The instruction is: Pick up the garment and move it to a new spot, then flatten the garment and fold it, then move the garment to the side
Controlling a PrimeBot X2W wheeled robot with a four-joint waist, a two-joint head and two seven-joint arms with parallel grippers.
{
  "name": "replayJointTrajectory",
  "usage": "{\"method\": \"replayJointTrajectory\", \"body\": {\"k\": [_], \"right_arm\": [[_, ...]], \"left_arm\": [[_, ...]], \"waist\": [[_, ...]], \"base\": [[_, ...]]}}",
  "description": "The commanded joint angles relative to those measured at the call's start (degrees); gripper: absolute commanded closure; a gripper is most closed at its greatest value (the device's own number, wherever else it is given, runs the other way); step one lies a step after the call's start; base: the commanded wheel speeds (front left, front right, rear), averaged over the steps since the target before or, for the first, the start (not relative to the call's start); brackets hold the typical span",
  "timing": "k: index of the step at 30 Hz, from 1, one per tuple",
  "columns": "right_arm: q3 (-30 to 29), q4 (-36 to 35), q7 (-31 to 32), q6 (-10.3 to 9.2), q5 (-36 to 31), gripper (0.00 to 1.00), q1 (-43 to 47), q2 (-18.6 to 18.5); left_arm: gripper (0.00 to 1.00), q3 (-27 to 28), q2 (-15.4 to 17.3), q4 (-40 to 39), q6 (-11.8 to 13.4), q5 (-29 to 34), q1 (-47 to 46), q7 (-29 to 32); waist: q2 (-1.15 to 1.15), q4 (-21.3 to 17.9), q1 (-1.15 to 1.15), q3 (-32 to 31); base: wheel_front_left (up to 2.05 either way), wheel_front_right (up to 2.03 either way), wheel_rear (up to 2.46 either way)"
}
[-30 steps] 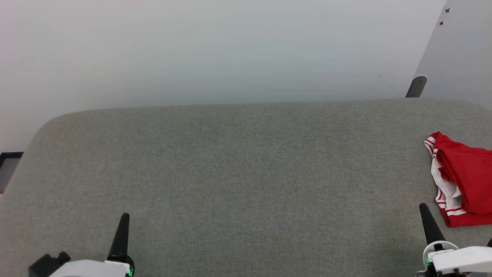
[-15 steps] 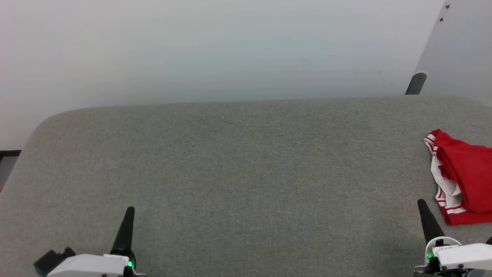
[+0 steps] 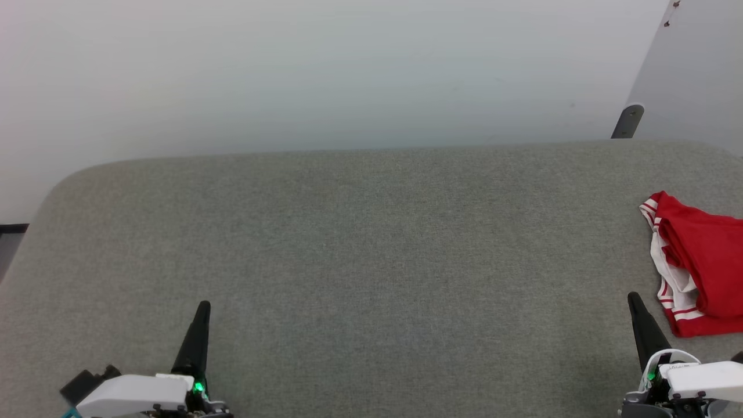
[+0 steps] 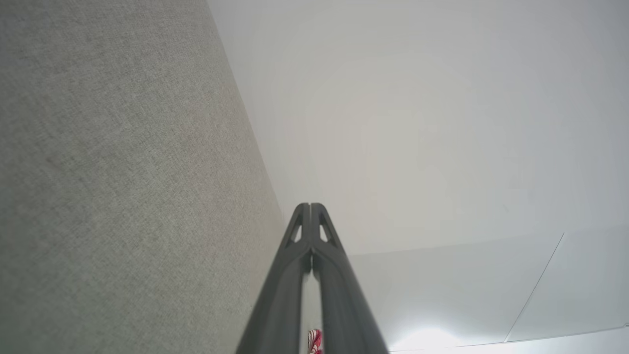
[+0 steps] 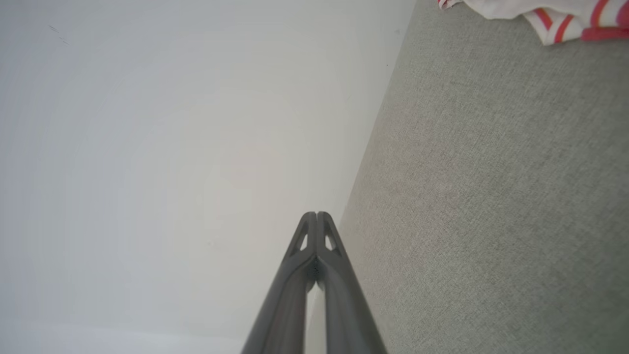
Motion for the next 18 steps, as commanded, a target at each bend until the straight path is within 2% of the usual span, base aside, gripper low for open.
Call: {"method": "replayJointTrajectory", "body": {"k": [1,18], "right_arm": [[-0.33,-0.39,0.29,0.03,1.11,1.0,-0.75,0.15],[-0.81,-0.36,2.1,0.02,7.79,1.0,-1.66,0.95]], "left_arm": [[1.0,0.21,-0.03,-0.1,-0.16,-0.94,-0.89,0.25],[1.0,0.31,-1.13,0.43,-0.19,-6.67,-2.32,2.03]], "waist": [[0.0,-0.01,0.0,0.03],[0.0,-0.24,0.0,0.7]], "base": [[0.0,0.0,0.0],[0.0,0.0,0.0]]}}
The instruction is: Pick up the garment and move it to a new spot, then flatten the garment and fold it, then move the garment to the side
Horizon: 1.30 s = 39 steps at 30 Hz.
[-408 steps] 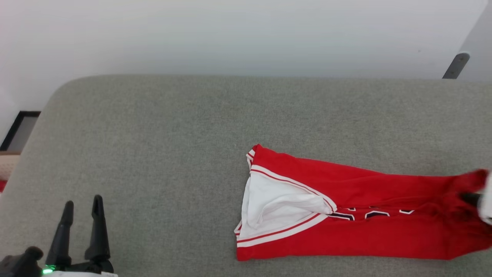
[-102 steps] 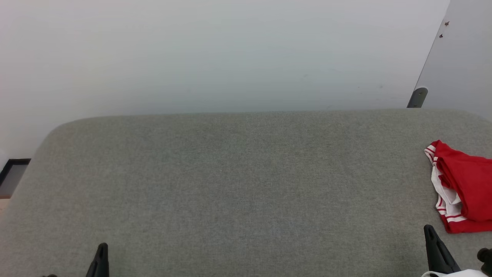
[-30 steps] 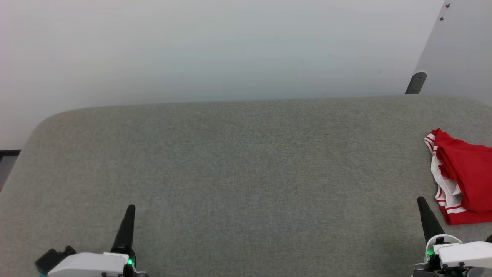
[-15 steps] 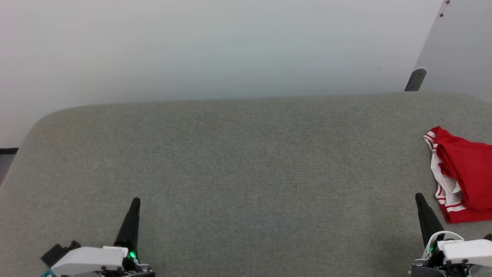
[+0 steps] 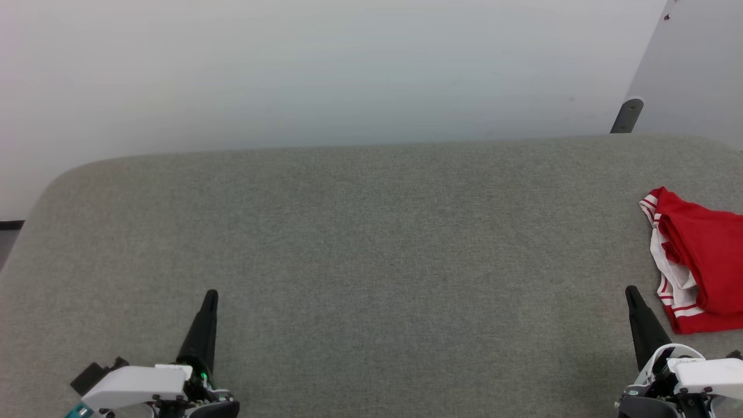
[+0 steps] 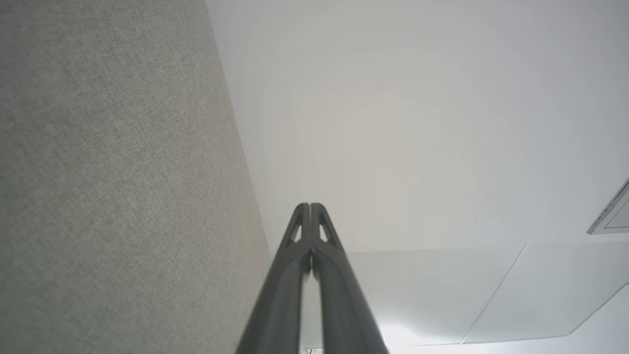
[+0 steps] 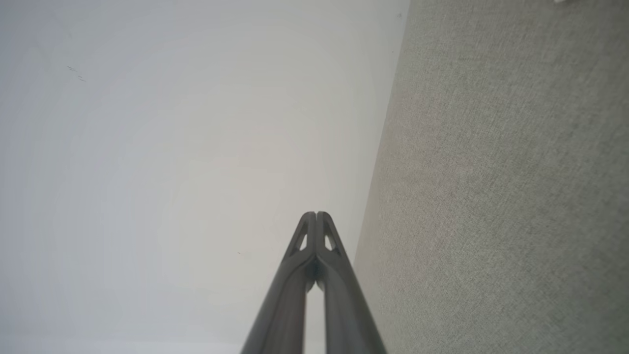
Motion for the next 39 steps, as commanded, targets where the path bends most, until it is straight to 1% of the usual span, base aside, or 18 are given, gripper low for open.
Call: {"method": "replayJointTrajectory", "body": {"k": [1,6,39], "right_arm": [[-0.17,-0.27,0.21,0.02,1.13,1.0,-0.9,0.24],[-0.3,-0.25,0.69,0.02,2.84,1.0,-1.18,0.48],[-0.23,-0.21,0.67,0.02,2.63,1.0,-0.82,0.42]], "left_arm": [[1.0,0.19,-0.18,0.08,-0.19,-0.77,-0.7,0.26],[1.0,0.21,-0.48,0.23,-0.2,-2.25,-1.11,0.74],[1.0,0.18,-0.39,0.2,-0.2,-2.12,-1.06,0.71]], "waist": [[0.0,-0.01,0.0,0.04],[0.0,-0.08,0.0,0.24],[0.0,-0.08,0.0,0.24]], "base": [[0.0,0.0,0.0],[0.0,0.0,0.0],[0.0,0.0,0.0]]}}
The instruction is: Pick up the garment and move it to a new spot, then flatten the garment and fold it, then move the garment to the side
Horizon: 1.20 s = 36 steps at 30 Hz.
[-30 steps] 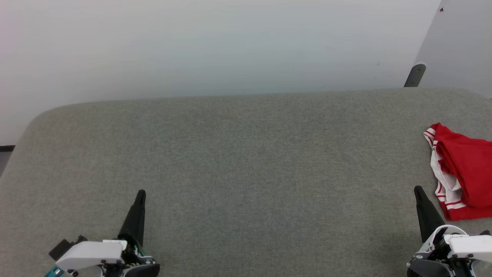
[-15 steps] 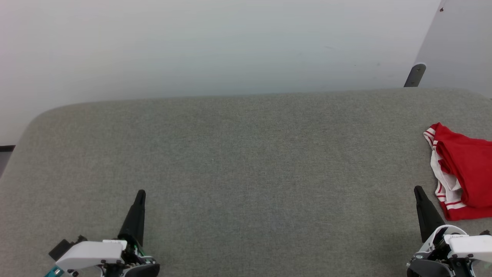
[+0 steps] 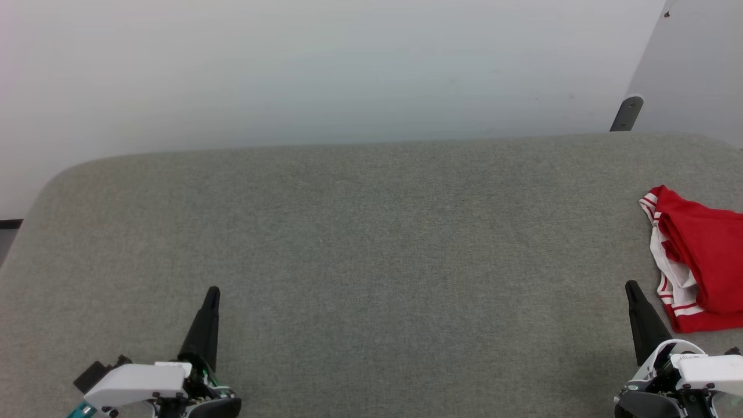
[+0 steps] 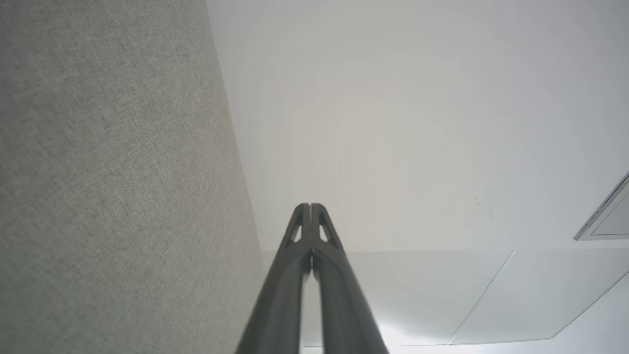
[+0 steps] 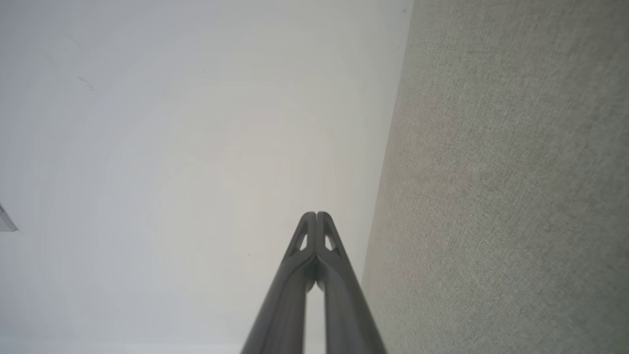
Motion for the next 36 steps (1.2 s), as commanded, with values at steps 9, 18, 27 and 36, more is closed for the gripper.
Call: {"method": "replayJointTrajectory", "body": {"k": [9,18,27,36], "right_arm": [[0.01,-0.12,0.14,0.02,0.26,1.0,-0.17,0.16],[0.01,-0.12,0.14,0.02,0.26,1.0,-0.17,0.16],[0.01,-0.12,0.13,0.02,0.27,1.0,-0.17,0.16],[0.02,-0.12,0.13,0.02,0.27,1.0,-0.17,0.17]], "left_arm": [[1.0,0.13,-0.01,0.07,-0.2,-0.17,-0.56,0.18],[1.0,0.13,-0.01,0.06,-0.2,-0.18,-0.56,0.18],[1.0,0.12,-0.01,0.06,-0.2,-0.18,-0.56,0.18],[1.0,0.12,-0.01,0.06,-0.2,-0.18,-0.56,0.17]], "waist": [[0.0,0.0,0.0,0.0],[0.0,0.0,0.0,0.0],[0.0,0.0,0.0,0.0],[0.0,0.0,0.0,0.0]], "base": [[0.0,0.0,0.0],[0.0,0.0,0.0],[0.0,0.0,0.0],[0.0,0.0,0.0]]}}
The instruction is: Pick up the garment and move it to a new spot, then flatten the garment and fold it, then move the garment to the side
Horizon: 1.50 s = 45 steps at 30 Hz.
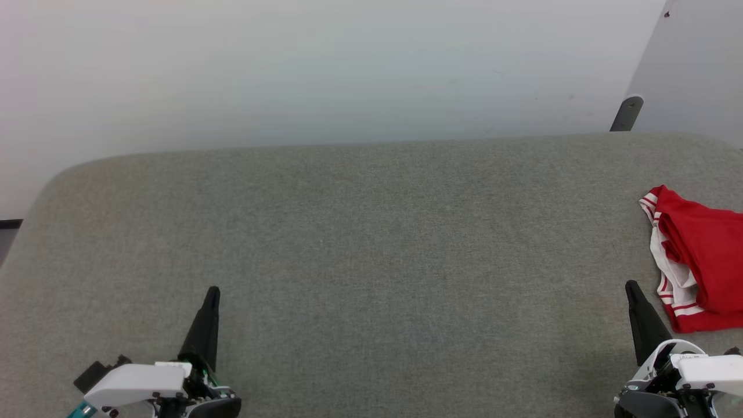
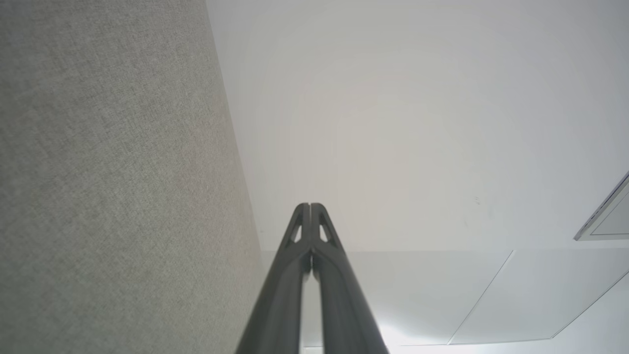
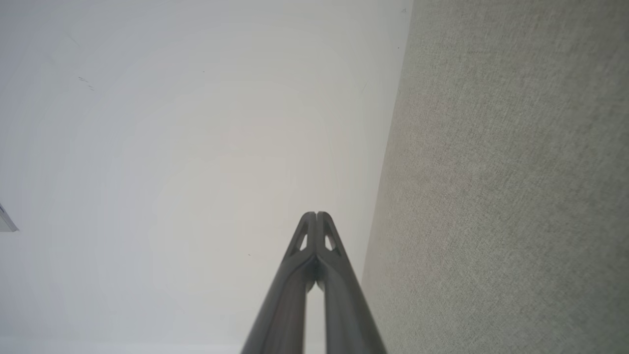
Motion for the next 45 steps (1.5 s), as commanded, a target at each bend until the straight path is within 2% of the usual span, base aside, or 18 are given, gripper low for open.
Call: {"method": "replayJointTrajectory", "body": {"k": [1,45], "right_arm": [[0.02,-0.12,0.13,0.02,0.27,1.0,-0.17,0.17],[0.03,-0.12,0.12,0.02,0.27,1.0,-0.17,0.16]], "left_arm": [[1.0,0.12,-0.01,0.06,-0.2,-0.18,-0.55,0.17],[1.0,0.1,-0.01,0.06,-0.21,-0.19,-0.55,0.16]], "waist": [[0.0,0.0,0.0,0.0],[0.0,0.0,0.0,0.0]], "base": [[0.0,0.0,0.0],[0.0,0.0,0.0]]}}
